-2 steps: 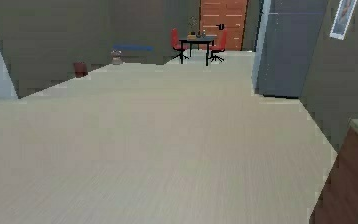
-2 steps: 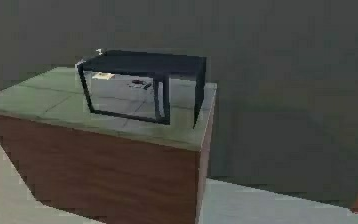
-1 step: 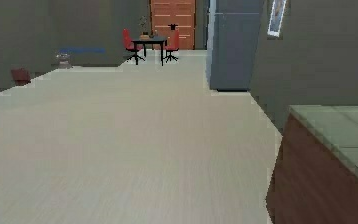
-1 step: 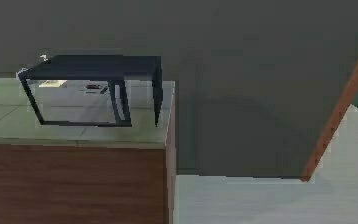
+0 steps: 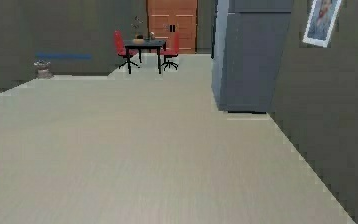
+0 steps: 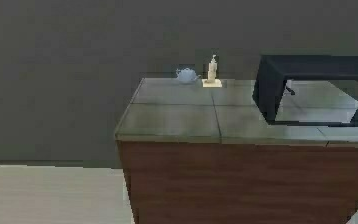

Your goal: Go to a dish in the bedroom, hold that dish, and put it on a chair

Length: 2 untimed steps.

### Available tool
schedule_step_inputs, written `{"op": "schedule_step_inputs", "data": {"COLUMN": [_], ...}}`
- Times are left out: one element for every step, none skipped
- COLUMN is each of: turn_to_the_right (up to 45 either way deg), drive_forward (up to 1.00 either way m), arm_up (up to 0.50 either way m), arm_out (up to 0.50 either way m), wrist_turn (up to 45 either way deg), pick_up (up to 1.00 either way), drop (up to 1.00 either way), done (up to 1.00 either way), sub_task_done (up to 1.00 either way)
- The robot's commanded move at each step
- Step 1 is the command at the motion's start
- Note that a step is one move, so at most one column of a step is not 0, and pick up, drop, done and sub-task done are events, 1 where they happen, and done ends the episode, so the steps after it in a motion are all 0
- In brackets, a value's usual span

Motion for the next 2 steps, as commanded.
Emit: {"op": "schedule_step_inputs", "data": {"turn_to_the_right": [0.0,0.0], "drive_forward": [1.0,1.0], "arm_up": [0.0,0.0], "arm_out": [0.0,0.0], "wrist_turn": [0.0,0.0], "pick_up": [0.0,0.0], "drop": [0.0,0.0], "done": [0.0,0.0], "sub_task_done": [0.0,0.0]}}
